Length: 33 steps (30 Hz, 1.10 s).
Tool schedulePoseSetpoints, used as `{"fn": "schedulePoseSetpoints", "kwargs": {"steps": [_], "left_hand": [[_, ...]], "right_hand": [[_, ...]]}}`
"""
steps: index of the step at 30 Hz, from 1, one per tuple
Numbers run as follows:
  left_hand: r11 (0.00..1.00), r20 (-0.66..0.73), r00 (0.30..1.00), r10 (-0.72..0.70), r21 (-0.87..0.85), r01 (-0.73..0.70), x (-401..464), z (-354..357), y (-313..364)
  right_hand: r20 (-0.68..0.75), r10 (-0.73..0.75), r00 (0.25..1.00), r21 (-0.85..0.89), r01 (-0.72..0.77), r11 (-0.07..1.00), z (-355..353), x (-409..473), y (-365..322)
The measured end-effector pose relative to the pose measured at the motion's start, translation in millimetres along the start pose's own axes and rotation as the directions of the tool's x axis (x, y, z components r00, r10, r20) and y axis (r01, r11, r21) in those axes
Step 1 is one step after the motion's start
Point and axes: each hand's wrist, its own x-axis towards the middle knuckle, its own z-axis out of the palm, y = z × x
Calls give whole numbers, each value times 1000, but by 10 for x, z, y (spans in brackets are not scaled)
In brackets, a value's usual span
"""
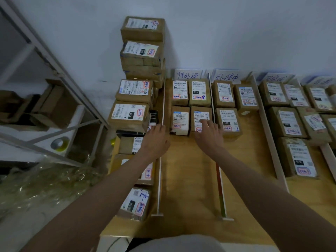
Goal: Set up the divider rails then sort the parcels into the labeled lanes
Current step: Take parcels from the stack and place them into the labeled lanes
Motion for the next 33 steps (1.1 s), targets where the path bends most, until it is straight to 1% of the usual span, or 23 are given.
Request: {"fn": "schedulePoseSetpoints", "kwargs": {"steps": [2, 6, 9, 14, 18, 21, 23, 26, 29, 33], "left_hand": [[998, 38, 999, 11, 54, -13, -229, 17, -170], [995, 72, 993, -98, -26, 100, -732, 10, -494], [992, 84, 988, -128, 14, 127, -1045, 46, -785], [979, 159, 968, -196, -30, 203, -1457, 145, -1274], [969, 203, 949, -240, -13, 248, -1618, 274, -1513], [953, 248, 931, -268, -73, 294, -1620, 351, -1596], [938, 283, 918, -278, -127, 323, -1591, 391, -1598], [885, 299, 901, -314, -252, 391, -1562, 441, -1564], [850, 273, 898, -345, -316, 422, -1562, 436, -1535], [828, 229, 906, -357, -371, 420, -1604, 336, -1493]], "right_hand": [[2, -13, 1000, 1, 13, 1000, 54, -152, -181], [25, -20, 999, 10, 20, 1000, 266, -508, -528], [18, -28, 999, 21, 27, 999, 495, -789, -754], [137, 2, 991, 24, -5, 1000, 923, -1175, -1108], [262, -6, 965, 26, -1, 1000, 1177, -1389, -1250], [343, 0, 939, 139, -51, 989, 1352, -1433, -1292], [360, 26, 932, 215, -110, 970, 1415, -1424, -1289], [351, 61, 934, 334, -186, 924, 1316, -1430, -1328], [342, 99, 935, 414, -244, 877, 1252, -1410, -1322], [281, 85, 956, 462, -213, 861, 1156, -1430, -1341]]}}
